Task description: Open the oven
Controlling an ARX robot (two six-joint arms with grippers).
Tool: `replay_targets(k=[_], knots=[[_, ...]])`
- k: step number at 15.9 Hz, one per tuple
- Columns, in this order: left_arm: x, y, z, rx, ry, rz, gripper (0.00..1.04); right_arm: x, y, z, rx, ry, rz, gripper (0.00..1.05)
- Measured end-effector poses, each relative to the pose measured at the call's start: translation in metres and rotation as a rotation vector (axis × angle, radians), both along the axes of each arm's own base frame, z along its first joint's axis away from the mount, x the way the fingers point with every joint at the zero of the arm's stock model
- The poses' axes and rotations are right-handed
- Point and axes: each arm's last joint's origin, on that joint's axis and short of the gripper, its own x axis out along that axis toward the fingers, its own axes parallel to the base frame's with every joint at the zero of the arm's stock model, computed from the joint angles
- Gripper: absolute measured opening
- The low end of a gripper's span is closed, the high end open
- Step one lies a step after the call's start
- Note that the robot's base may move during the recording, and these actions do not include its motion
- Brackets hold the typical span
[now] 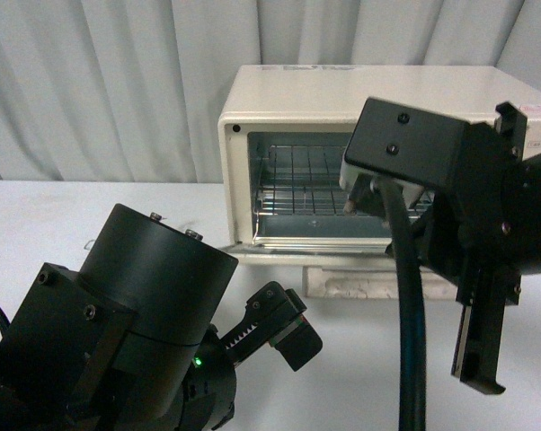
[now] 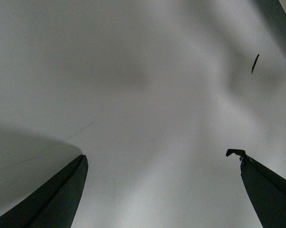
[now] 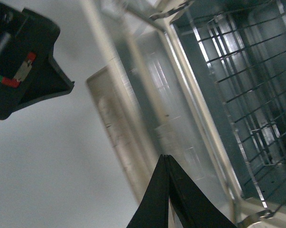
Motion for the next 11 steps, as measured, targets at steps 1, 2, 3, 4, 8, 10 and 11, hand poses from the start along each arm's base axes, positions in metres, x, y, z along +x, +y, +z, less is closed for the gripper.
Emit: replay_targets(k=[1,2,3,4,8,10,11], knots=[[0.000,0.000,0.000,0.000,0.000,0.000,0.98,-0.003,-0.001,0.008,0.012,-0.011,0.002,0.02],[-0.001,0.000,-0.001,0.011,0.002,-0.019,0.98,-0.005,-0.002,0.016,0.030,-0.025,0.005,0.02],[-0.002,-0.001,0.000,0.016,-0.001,-0.027,0.98,-0.005,-0.001,0.026,0.053,-0.039,0.009,0.02],[-0.002,-0.001,0.000,0.015,-0.001,-0.029,0.98,-0.007,-0.002,0.031,0.064,-0.046,0.016,0.02],[-0.002,-0.001,0.000,0.015,-0.001,-0.029,0.98,-0.006,-0.006,0.060,0.125,-0.130,0.004,0.02],[-0.002,-0.001,0.000,0.015,-0.001,-0.029,0.98,-0.005,-0.013,0.082,0.180,-0.199,-0.018,0.02],[-0.002,-0.001,0.000,0.015,-0.001,-0.028,0.98,-0.004,-0.016,0.097,0.219,-0.249,-0.030,0.02]])
